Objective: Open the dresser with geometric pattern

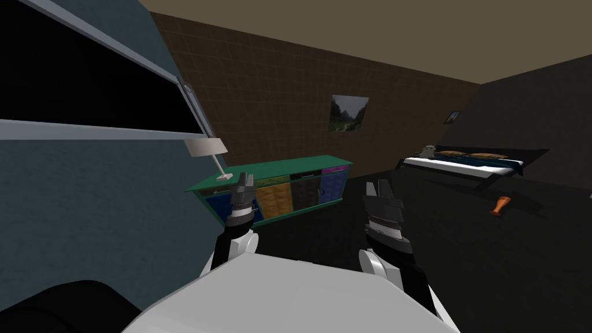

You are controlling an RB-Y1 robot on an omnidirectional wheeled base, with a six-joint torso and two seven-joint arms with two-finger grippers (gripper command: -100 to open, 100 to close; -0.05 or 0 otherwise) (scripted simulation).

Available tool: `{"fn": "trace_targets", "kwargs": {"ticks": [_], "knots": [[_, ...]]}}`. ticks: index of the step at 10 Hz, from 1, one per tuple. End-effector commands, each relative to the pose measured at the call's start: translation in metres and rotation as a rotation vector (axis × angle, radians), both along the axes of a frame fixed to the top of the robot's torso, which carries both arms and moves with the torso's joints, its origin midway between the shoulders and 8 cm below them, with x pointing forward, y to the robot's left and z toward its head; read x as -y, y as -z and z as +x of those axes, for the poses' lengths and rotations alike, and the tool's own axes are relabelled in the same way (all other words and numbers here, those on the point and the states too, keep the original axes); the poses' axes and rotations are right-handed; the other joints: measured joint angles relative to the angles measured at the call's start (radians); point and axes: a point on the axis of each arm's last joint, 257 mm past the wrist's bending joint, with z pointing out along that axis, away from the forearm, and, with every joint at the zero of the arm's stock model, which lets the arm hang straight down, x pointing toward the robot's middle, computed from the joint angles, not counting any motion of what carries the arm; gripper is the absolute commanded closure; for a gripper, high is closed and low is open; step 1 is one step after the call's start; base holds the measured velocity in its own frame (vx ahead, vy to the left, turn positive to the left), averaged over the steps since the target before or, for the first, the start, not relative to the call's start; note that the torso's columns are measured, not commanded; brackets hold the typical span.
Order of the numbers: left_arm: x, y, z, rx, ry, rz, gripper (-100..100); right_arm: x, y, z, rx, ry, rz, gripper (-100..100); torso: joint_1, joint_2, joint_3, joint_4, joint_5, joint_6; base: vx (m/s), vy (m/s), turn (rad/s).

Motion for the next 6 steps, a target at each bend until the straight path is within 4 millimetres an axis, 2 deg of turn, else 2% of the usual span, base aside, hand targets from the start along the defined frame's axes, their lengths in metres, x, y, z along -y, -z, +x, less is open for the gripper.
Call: {"fn": "trace_targets", "kwargs": {"ticks": [1,2,3,6], "knots": [[0.0,0.0,0.0,0.0,0.0,0.0,0,0.0,0.0,0.0,0.0,0.0,0.0,0,0.0,0.074,-0.148,0.074,0.0,0.0,0.0,0.0,0.0],[0.003,0.006,0.004,-0.009,0.016,0.027,-100,0.0,0.0,0.0,0.0,0.0,0.0,0,0.0,0.148,-0.295,0.148,0.0,0.0,0.033,-0.023,0.006],[0.003,0.01,0.006,-0.014,0.022,0.035,-100,0.0,0.0,0.0,-0.001,0.0,0.0,0,-0.001,0.18,-0.365,0.18,0.0,0.0,0.066,-0.047,0.01],[0.002,0.027,0.015,-0.032,0.036,0.049,-100,0.0,0.0,0.0,-0.001,0.0,0.0,0,-0.001,0.192,-0.39,0.194,0.0,0.0,0.091,-0.059,0.009]]}}
